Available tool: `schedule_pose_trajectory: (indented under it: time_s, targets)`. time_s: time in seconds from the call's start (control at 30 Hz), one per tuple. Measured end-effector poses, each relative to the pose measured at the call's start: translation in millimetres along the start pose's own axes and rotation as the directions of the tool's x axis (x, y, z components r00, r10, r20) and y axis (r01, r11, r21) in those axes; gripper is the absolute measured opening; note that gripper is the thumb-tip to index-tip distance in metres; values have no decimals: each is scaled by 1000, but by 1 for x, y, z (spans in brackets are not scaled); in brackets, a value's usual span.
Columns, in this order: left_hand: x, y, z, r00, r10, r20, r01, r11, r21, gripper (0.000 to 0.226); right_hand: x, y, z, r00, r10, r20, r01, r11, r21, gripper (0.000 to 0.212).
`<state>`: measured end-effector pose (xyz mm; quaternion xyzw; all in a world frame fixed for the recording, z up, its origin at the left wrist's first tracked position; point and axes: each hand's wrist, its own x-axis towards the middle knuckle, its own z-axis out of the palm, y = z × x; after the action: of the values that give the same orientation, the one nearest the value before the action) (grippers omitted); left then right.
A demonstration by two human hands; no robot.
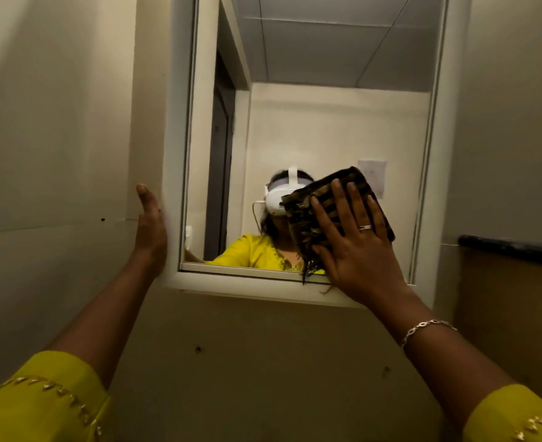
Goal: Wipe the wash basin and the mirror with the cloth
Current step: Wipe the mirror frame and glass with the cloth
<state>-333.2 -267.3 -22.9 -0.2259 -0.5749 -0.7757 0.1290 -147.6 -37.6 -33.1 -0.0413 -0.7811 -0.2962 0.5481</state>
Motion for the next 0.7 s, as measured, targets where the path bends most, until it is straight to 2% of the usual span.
schedule_pose_trajectory:
  time_s: [0.07,0.17,0.27,0.33,0.43,0.5,0.6,0.7]
  targets:
    - [-1,1,0,1000,-5,11,5,1000,1,102,-9,15,-2,999,43,8,-43,999,-21,60]
    - [0,0,2,1000,22,22,-22,1000,-3,74,-17,30,-5,992,129,16,-128,991,-43,62]
    - [0,0,3,1000,30,9,-30,999,13,73,-22,31,-5,965,263,-4,-263,965,-16,62]
    - [1,-1,2,1000,23,10,-23,1000,5,75,-24,22,-4,921,389,-28,-390,921,-1,63]
    - [2,-3,3,1000,22,11,-22,1000,-6,72,-23,0,0,806,590,-37,-589,807,46,67]
    - [2,-3,4,1000,20,-1,-21,1000,-10,71,-19,-16,3,737,676,-24,-672,735,88,68]
    - [1,-3,6,999,28,-20,-28,1000,-9,69,-15,-34,7,686,727,-19,-721,684,111,69]
    - [-1,-2,8,999,40,-31,-40,999,4,66,-12,-45,10,683,731,-7,-725,679,116,70]
